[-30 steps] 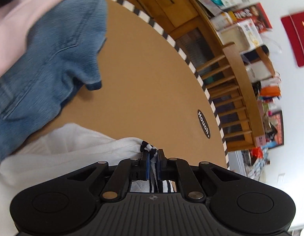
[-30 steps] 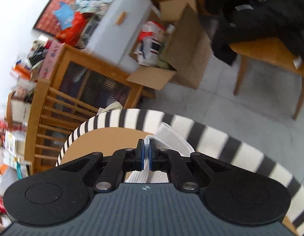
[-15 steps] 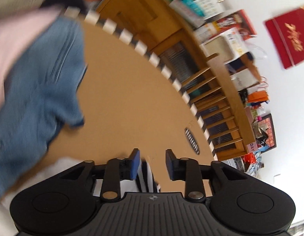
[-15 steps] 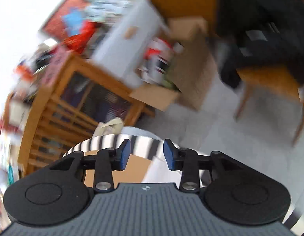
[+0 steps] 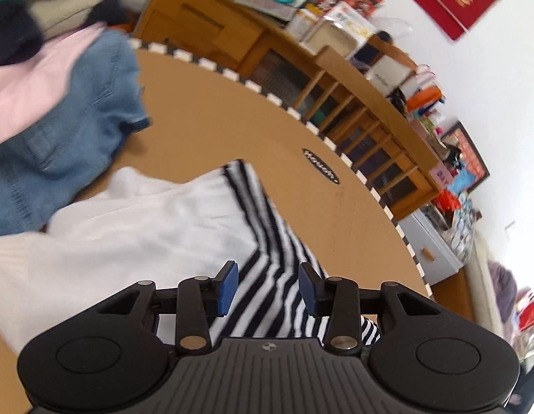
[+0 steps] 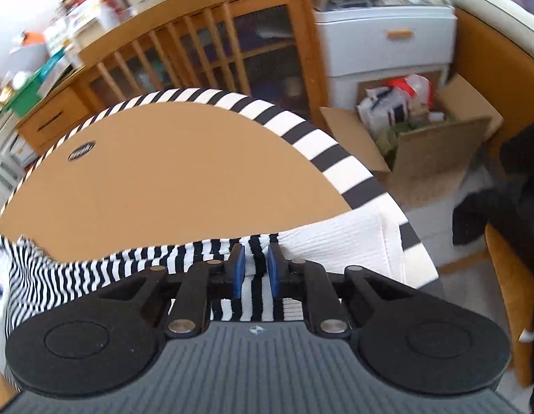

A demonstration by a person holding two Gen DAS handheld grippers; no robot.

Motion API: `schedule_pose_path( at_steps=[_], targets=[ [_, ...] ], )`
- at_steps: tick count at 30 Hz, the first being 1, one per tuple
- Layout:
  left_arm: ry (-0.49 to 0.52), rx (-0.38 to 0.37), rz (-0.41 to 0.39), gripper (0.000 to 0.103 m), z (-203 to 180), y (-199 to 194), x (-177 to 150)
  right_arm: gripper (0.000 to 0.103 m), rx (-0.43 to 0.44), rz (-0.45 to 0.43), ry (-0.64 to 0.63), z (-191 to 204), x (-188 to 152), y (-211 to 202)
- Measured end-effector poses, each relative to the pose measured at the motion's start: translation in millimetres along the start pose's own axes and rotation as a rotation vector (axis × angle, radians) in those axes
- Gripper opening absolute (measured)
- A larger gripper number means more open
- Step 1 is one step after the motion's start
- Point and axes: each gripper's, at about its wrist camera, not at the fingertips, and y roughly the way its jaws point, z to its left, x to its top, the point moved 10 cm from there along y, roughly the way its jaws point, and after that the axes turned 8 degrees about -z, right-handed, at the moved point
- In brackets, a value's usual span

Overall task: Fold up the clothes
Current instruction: 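Fold the sweater side over the body with both grippers and release, then grasp the white ribbed hem of the folded sweater with both grippers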

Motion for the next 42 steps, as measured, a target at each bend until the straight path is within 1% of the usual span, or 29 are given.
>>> schedule_pose_path(
  at_steps=[2,5,6,8,9,10,11,12,13,14,15,17,18,20,22,26,27,29,31,33,34,38,39,41,42],
  targets=[
    [0.062,0.033,-0.068,0.043,-15.4,10.8,4.4,0.015,0.036,0.008,-0.017,-0.3,-0.9,0.4],
    [0.069,0.137,-0.072,0.043,-26.9,45.5,4.2,0.015,0.113,0.015,-0.020,-1.7,3.0,0.2],
    [0.053,0.179,-0.063,0.043,-26.9,55.3,1.1,0.015,0.145,0.018,-0.014,-4.6,4.2,-0.1],
    [0.089,0.263,-0.132,0.043,-35.6,55.8,2.3,0.015,0.212,0.026,-0.013,-9.8,7.2,0.9],
    [0.088,0.298,-0.153,0.043,-42.3,52.3,1.2,0.015,0.244,0.035,-0.009,-12.0,9.7,0.0],
    [0.069,0.304,-0.192,0.044,-50.5,42.2,0.1,0.016,0.272,0.053,-0.001,-13.1,12.6,-1.7],
    [0.030,0.292,-0.235,0.046,-59.4,26.4,-3.8,0.020,0.309,0.073,-0.010,-12.2,16.5,-4.5],
    [-0.024,0.276,-0.245,0.051,-67.8,9.6,-13.7,0.024,0.347,0.093,-0.020,-11.4,20.4,-7.4],
    [-0.079,0.261,-0.253,0.057,-76.3,-7.1,-24.0,0.032,0.384,0.113,-0.029,-10.7,24.3,-10.6],
    [-0.140,0.247,-0.239,0.058,-86.4,-24.3,-40.3,0.034,0.420,0.130,-0.044,-9.8,28.5,-13.9],
    [-0.193,0.226,-0.228,0.060,-95.6,-40.8,-57.4,0.034,0.444,0.120,-0.110,-6.9,35.5,-18.3],
    [-0.261,0.228,-0.183,0.065,-106.9,-72.0,-92.8,0.034,0.490,0.113,-0.219,-2.3,47.7,-23.4],
    [-0.285,0.239,-0.163,0.067,-111.0,-84.4,-110.1,0.034,0.510,0.127,-0.241,-1.6,51.7,-22.2],
    [-0.315,0.265,-0.136,0.067,-118.0,-103.8,-137.9,0.035,0.549,0.154,-0.284,-0.9,59.5,-20.0],
    [-0.349,0.285,-0.113,0.072,-122.8,-117.8,-163.1,0.037,0.555,0.186,-0.301,-6.1,66.7,-16.8],
    [-0.431,0.316,-0.056,0.073,-129.4,-129.8,-207.7,0.037,0.589,0.246,-0.337,-18.1,84.2,-10.3],
    [-0.445,0.325,-0.046,0.073,-132.6,-131.8,-217.5,0.037,0.606,0.277,-0.348,-22.2,85.8,-7.6],
    [-0.464,0.339,-0.029,0.074,-143.4,-132.9,-231.0,0.037,0.658,0.358,-0.368,-27.7,88.5,-0.6],
    [-0.476,0.357,-0.025,0.074,-156.4,-130.7,-241.0,0.037,0.724,0.438,-0.429,-28.1,92.0,6.4],
    [-0.491,0.389,-0.032,0.074,-168.4,-125.4,-249.0,0.037,0.786,0.495,-0.520,-27.1,93.5,13.5],
    [-0.506,0.407,-0.044,0.074,-174.9,-124.2,-253.6,0.037,0.818,0.524,-0.567,-25.8,94.1,17.2],
    [-0.585,0.465,-0.149,0.074,-206.9,-118.9,-273.2,0.037,0.966,0.644,-0.712,-16.9,89.0,23.2],
    [-0.601,0.484,-0.179,0.074,-215.8,-118.5,-279.9,0.037,0.991,0.658,-0.750,-16.2,88.4,22.9],
    [-0.618,0.524,-0.208,0.074,-230.0,-115.0,-293.0,0.037,1.053,0.691,-0.819,-16.0,85.6,17.3],
    [-0.627,0.544,-0.222,0.074,-237.0,-113.3,-299.5,0.037,1.068,0.697,-0.848,-17.4,82.5,14.3]
  ],
)
